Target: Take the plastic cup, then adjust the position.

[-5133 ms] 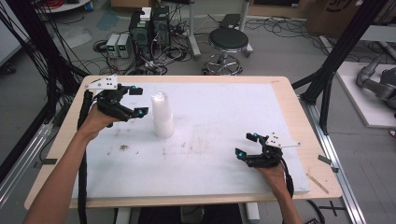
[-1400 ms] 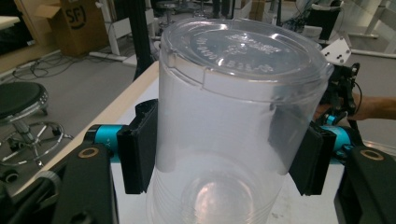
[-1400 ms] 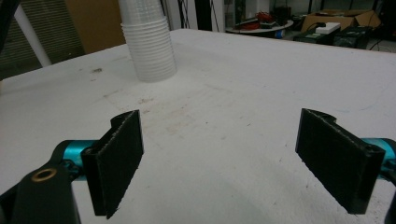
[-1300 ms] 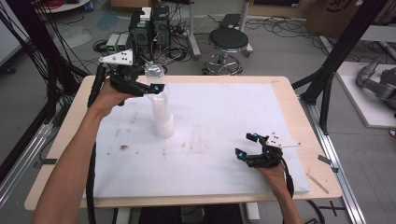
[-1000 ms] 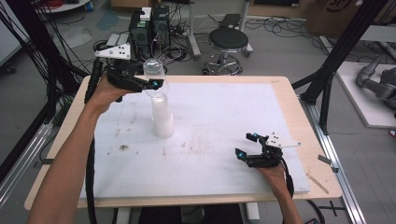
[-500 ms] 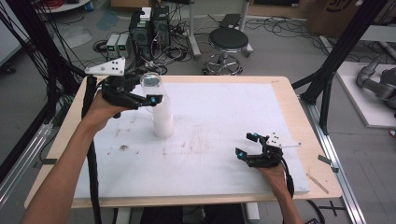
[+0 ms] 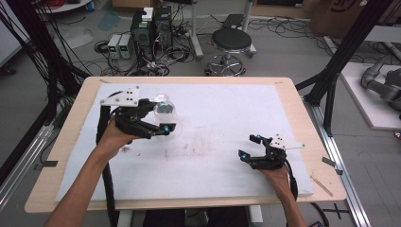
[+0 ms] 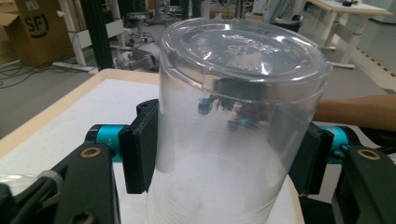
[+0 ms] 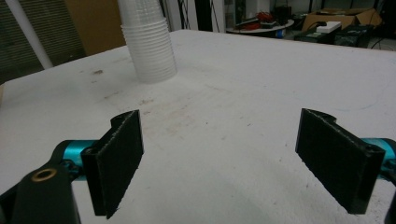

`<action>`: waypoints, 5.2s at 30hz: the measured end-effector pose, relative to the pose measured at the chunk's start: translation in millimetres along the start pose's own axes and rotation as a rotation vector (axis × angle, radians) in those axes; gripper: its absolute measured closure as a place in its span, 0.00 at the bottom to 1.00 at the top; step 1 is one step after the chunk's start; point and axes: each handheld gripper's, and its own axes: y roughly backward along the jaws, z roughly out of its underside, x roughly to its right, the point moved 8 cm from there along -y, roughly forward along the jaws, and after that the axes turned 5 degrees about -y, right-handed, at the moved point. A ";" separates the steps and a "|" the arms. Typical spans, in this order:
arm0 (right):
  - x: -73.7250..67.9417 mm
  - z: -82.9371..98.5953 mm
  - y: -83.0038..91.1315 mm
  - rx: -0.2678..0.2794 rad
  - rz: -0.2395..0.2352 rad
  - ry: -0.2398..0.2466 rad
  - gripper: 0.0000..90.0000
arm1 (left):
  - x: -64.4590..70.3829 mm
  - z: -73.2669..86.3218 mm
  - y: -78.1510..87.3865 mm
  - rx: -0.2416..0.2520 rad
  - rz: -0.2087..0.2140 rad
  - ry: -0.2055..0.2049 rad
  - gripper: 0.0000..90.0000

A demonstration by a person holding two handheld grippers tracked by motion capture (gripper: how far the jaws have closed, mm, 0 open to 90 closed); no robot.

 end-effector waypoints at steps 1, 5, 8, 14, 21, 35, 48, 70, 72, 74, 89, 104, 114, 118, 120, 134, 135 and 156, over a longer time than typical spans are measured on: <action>0.0 0.0 -0.1 0.000 0.000 0.000 0.16 | 3.1 3.6 -2.6 0.001 0.007 -0.002 0.40; 0.2 -0.1 -0.4 0.000 0.000 -0.001 0.16 | 16.8 19.3 -14.0 -0.005 0.038 0.002 0.40; 0.0 0.2 -0.4 -0.004 0.002 -0.003 0.16 | 22.5 28.4 -19.1 -0.017 0.039 0.002 0.40; 0.0 0.0 -0.4 0.000 0.003 0.003 0.16 | 31.0 39.5 -25.7 -0.011 0.037 0.002 0.40; -0.3 0.1 -0.3 -0.001 0.004 0.000 0.16 | 34.8 49.3 -31.4 -0.014 0.043 0.006 0.40; -0.6 -0.3 0.5 0.008 0.000 0.008 0.16 | 28.6 53.8 -36.9 -0.019 0.060 0.004 0.40; -3.4 -1.2 1.0 0.006 -0.048 0.006 0.16 | 27.8 50.9 -32.8 -0.008 0.056 0.001 0.40; -45.7 -47.7 -6.9 -0.012 -0.258 0.086 0.16 | 30.4 38.2 -30.2 0.036 0.059 0.008 0.40; -51.9 -51.3 -9.6 -0.020 -0.288 0.089 0.16 | 31.5 38.5 -30.9 0.033 0.061 0.012 0.40; -59.0 -54.5 -12.7 -0.024 -0.317 0.099 0.16 | 32.7 38.1 -32.7 0.036 0.066 0.012 0.40; -111.8 -63.0 -47.3 -0.098 -0.505 0.157 0.16 | 45.4 34.8 -53.3 0.044 0.116 0.012 0.40; -141.3 -61.9 -67.7 -0.130 -0.588 0.178 0.16 | 49.8 35.8 -59.2 0.046 0.137 0.019 0.40; -147.1 -62.9 -74.5 -0.106 -0.613 0.156 0.16 | 51.5 34.6 -60.7 0.071 0.156 0.033 0.40; -146.0 -65.4 -75.3 -0.084 -0.613 0.141 0.17 | 51.7 34.8 -61.7 0.068 0.157 0.030 0.40; -145.8 -65.6 -75.9 -0.081 -0.615 0.137 0.17 | 52.1 34.6 -61.9 0.069 0.159 0.030 0.40; -147.9 -62.5 -79.0 -0.071 -0.639 0.139 0.27 | 52.6 34.2 -62.2 0.070 0.162 0.028 0.40; -147.9 -62.5 -79.0 -0.071 -0.639 0.139 0.27 | 52.4 34.2 -62.2 0.070 0.161 0.027 0.40; -148.9 -60.0 -77.1 -0.064 -0.652 0.154 0.36 | 52.5 36.6 -62.5 0.065 0.170 0.030 0.37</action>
